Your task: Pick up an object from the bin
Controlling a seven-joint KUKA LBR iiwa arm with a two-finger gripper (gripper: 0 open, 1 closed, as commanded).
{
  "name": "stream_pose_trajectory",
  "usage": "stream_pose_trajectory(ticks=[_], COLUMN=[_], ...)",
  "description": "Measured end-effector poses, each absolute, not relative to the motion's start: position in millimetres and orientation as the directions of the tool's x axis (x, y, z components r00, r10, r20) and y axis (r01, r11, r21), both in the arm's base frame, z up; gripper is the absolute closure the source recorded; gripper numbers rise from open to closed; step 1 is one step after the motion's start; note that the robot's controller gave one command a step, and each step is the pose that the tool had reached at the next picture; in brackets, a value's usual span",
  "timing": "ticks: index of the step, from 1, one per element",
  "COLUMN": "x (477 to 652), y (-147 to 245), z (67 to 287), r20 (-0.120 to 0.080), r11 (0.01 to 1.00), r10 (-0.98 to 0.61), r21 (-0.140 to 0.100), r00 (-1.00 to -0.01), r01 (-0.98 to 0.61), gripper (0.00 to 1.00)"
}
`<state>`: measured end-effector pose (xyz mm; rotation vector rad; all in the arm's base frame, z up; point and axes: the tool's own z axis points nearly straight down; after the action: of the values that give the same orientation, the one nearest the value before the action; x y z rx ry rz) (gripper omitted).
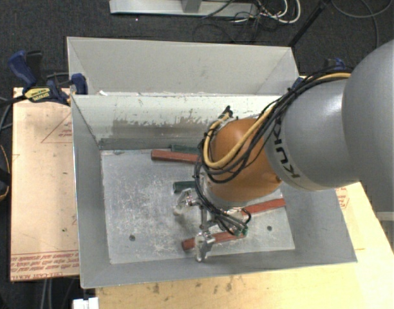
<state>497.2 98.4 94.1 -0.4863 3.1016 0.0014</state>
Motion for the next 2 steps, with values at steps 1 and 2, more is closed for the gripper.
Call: stream_pose_trajectory(ticks=[1,2], x=[484.6,484.7], y=[87.8,87.8], z=[76.8,76.8], r20=[-0.019,-0.019], r11=[0.929,0.929], r10=[-0.370,-0.370], r21=[-0.001,-0.001], r00=[-0.929,-0.929], r01=[-0.370,-0.370], gripper=[1.00,1.00])
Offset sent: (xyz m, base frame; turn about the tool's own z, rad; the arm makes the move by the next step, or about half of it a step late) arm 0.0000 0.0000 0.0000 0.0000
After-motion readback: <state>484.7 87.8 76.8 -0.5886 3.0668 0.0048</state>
